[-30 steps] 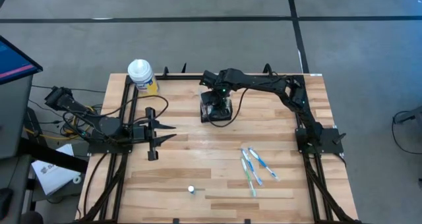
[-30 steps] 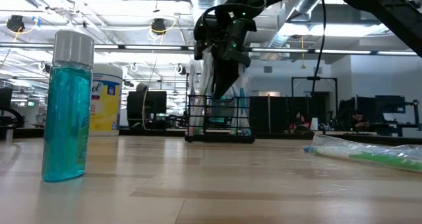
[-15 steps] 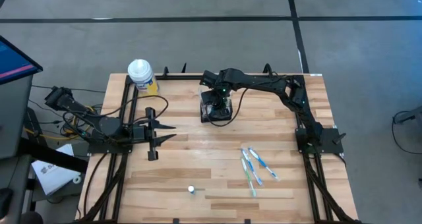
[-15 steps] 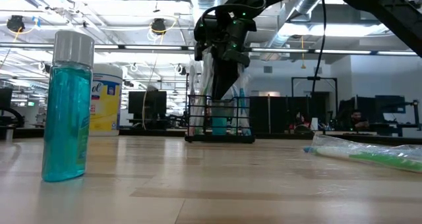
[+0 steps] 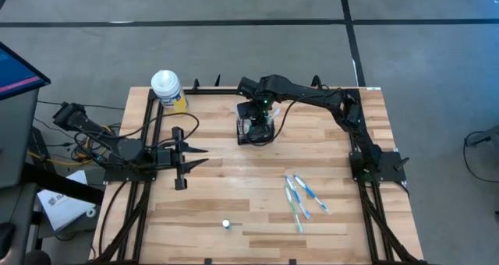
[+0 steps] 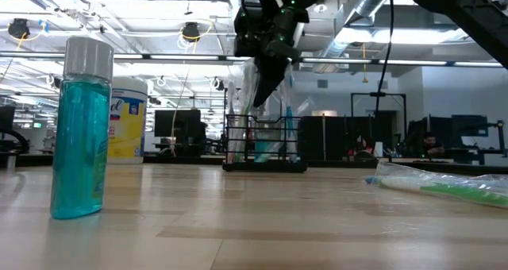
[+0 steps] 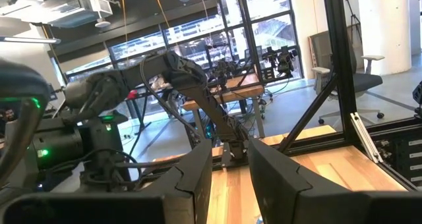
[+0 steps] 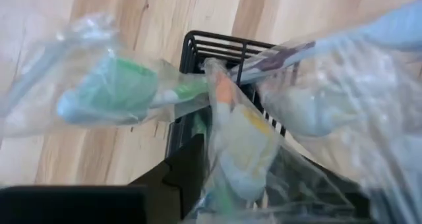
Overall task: Pick & Place toothbrushing station
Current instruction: Adjust the green toothbrush in the black mesh organizer
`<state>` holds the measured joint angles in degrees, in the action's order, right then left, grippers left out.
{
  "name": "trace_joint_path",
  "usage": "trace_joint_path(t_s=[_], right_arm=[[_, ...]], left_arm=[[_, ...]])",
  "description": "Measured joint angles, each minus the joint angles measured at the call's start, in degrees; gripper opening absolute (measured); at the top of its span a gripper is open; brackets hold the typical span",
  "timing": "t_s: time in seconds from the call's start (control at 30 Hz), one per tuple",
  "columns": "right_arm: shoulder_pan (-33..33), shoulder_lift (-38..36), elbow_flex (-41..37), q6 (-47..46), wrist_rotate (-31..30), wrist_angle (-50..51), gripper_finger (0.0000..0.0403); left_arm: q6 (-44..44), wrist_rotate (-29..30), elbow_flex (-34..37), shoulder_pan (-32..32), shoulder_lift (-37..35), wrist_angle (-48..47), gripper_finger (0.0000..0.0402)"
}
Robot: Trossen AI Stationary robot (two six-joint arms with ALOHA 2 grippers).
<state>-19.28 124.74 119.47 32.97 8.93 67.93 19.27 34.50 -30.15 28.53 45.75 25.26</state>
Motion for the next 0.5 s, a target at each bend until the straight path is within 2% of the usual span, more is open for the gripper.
trace_joint_path(t_s=[0.27,0.5], right_arm=[[0.1,0.0,3.3,-2.4,0.0,6.1,0.0137],[-0.4,0.0,9.5,-5.7,0.2,12.3,0.013]], left_arm=[[0.0,0.0,0.0,0.0,0.0,0.0,0.0092],[0.0,0.0,0.0,0.0,0.0,0.0,0.0092]])
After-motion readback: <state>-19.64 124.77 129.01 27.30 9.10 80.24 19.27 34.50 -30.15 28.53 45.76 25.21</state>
